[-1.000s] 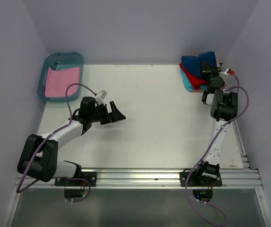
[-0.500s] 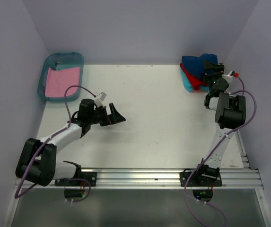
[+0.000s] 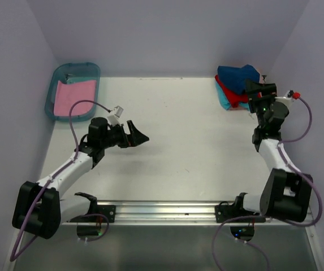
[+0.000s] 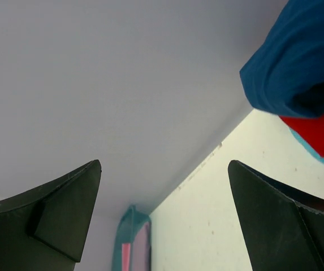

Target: Fold and stack the t-shirts

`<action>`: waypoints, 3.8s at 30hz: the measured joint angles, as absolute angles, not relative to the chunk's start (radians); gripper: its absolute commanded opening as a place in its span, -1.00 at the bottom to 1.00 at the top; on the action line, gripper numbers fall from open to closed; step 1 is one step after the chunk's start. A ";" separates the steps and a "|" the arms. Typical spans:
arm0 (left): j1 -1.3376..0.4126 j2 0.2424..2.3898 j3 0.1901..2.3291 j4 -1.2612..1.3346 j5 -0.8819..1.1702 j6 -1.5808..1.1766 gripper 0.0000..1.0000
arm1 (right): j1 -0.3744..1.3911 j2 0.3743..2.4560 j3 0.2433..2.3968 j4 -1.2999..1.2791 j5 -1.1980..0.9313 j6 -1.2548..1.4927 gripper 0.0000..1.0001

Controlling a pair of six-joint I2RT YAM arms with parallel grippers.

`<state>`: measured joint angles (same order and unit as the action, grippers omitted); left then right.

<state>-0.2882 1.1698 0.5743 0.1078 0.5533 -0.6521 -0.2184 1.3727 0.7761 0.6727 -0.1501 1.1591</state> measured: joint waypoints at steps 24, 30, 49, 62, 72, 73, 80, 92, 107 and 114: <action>-0.223 0.979 0.776 -0.028 0.226 -0.556 1.00 | 0.340 1.059 0.783 -0.215 -0.425 0.391 0.98; 0.026 1.400 1.134 -0.122 0.160 -0.558 0.91 | 0.519 1.155 0.815 -0.300 -0.334 0.320 0.97; 0.180 2.386 2.065 -0.607 -0.216 -0.530 0.73 | 0.619 1.131 0.814 -0.422 -0.135 0.294 0.98; 0.253 2.408 2.037 -0.592 -0.209 -0.510 -0.25 | 0.622 1.153 0.797 -0.430 -0.122 0.299 0.97; 0.269 2.363 1.968 -0.498 -0.081 -0.477 -1.00 | 0.622 1.165 0.797 -0.426 -0.113 0.307 0.97; 0.270 2.342 1.950 -0.493 -0.062 -0.479 -1.00 | 0.622 1.165 0.797 -0.425 -0.111 0.307 0.97; 0.258 2.074 1.889 -0.493 0.059 -0.524 -1.00 | 0.622 1.168 0.797 -0.402 -0.097 0.307 0.98; -0.009 1.437 1.646 -0.221 0.462 -0.710 -1.00 | 0.622 1.131 0.757 -0.313 0.021 0.339 0.98; -0.373 1.018 0.762 0.494 0.721 -1.308 -1.00 | 0.621 1.015 0.720 -0.350 0.469 0.429 0.98; -0.379 0.953 0.768 0.006 0.341 -0.976 -1.00 | 0.621 1.016 0.729 -0.393 0.542 0.442 0.97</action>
